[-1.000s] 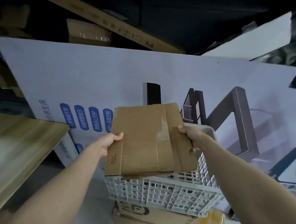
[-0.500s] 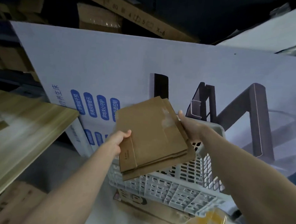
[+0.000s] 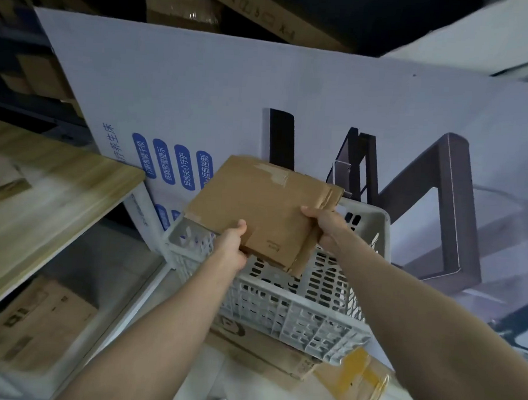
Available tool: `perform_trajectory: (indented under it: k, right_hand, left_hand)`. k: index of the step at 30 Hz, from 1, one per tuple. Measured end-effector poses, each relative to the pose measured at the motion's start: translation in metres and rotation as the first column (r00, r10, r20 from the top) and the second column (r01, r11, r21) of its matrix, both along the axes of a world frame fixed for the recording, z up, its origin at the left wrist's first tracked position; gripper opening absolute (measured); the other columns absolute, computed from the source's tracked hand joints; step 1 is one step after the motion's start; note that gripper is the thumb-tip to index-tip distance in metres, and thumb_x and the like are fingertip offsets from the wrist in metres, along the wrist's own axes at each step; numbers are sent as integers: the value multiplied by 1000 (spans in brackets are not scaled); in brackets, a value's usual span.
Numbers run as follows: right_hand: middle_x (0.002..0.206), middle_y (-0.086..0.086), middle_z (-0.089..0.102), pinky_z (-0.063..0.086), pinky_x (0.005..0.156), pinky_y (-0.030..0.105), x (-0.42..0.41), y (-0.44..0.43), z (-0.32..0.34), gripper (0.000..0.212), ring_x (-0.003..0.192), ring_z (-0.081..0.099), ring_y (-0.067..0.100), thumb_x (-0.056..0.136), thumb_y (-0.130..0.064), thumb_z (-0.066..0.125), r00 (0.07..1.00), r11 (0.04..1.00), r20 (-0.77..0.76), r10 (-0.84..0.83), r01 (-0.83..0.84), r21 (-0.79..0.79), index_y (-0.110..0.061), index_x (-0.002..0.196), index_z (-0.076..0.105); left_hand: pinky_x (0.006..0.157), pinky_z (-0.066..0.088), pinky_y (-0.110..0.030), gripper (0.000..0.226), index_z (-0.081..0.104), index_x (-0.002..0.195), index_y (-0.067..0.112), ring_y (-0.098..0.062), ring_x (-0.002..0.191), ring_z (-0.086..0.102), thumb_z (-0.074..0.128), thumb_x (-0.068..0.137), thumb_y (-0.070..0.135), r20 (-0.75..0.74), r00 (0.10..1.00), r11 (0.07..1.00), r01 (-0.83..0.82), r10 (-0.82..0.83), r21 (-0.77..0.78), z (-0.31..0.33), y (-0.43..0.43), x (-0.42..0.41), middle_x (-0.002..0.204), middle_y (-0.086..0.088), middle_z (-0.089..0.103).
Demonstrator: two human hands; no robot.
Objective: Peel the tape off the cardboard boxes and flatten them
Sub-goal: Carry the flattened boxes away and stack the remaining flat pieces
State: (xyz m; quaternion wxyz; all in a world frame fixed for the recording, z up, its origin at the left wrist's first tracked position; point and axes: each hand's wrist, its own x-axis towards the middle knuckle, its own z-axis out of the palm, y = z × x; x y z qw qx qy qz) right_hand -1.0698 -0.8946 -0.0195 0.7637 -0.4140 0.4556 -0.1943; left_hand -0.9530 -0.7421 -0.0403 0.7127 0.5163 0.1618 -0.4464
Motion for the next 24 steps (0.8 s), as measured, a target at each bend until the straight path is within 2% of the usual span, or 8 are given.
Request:
perform_trajectory:
  k: [3,5,8,10,13,16,20,24]
  right_hand:
    - [101,7,69,53,57,34,-16,-20,-5,36,87,66,23,78,-6,73,999,1000,-37,0,-1,-23,-14,110,60]
    - [103,7,69,54,68,39,-26,-32,-8,39,91,66,25,77,-7,73,997,1000,-76,9,-11,-25,-13,113,60]
    - [105,8,69,52,78,43,-36,-44,-14,38,95,65,27,77,-7,72,993,1000,-117,7,-8,-7,-12,114,61]
    - [97,8,72,53,68,38,-40,-49,-21,34,87,67,26,78,-8,71,985,1000,-168,25,-24,10,-12,110,63]
    - [93,9,73,52,59,34,-42,-50,-36,27,79,69,25,80,-11,69,971,996,-225,85,-74,57,-11,107,65]
    - [105,13,68,53,72,42,-34,-49,-60,33,94,65,30,85,-14,66,942,989,-307,133,-108,99,-9,117,59]
    - [123,15,57,41,99,56,-17,-48,-96,40,112,55,35,91,-18,61,871,970,-433,233,-174,172,-7,127,47]
    - [134,15,48,37,104,55,4,-60,-134,52,121,47,36,92,-23,60,801,978,-561,210,-161,136,-5,136,39]
  left_hand:
    - [92,51,-45,63,47,124,8,-30,101,62,76,74,32,59,994,996,-89,87,21,-5,13,19,113,-13,63]
    - [94,49,-43,88,44,128,12,-28,107,58,84,56,43,224,961,955,-209,161,210,-9,20,41,118,-10,59]
    - [98,45,-49,110,34,138,15,-33,118,51,83,50,59,481,815,760,-79,-324,645,-13,18,76,133,-11,50]
    - [96,47,-49,110,40,136,12,-30,114,57,84,46,58,406,704,755,284,-582,591,-14,9,98,129,-10,57]
    - [75,58,-39,83,61,118,10,-24,91,70,86,49,50,188,560,563,636,-807,528,-12,-2,113,103,-9,72]
    - [62,57,-35,51,59,119,8,-23,82,70,73,79,37,127,532,496,642,-837,585,-35,-23,119,92,-8,73]
    - [98,46,-50,58,42,136,5,-33,117,54,63,89,32,101,464,405,624,-880,668,-69,-45,129,131,-16,54]
    - [108,35,-48,70,29,146,7,-33,132,39,62,90,33,94,355,308,613,-930,727,-106,-72,143,148,-14,38]
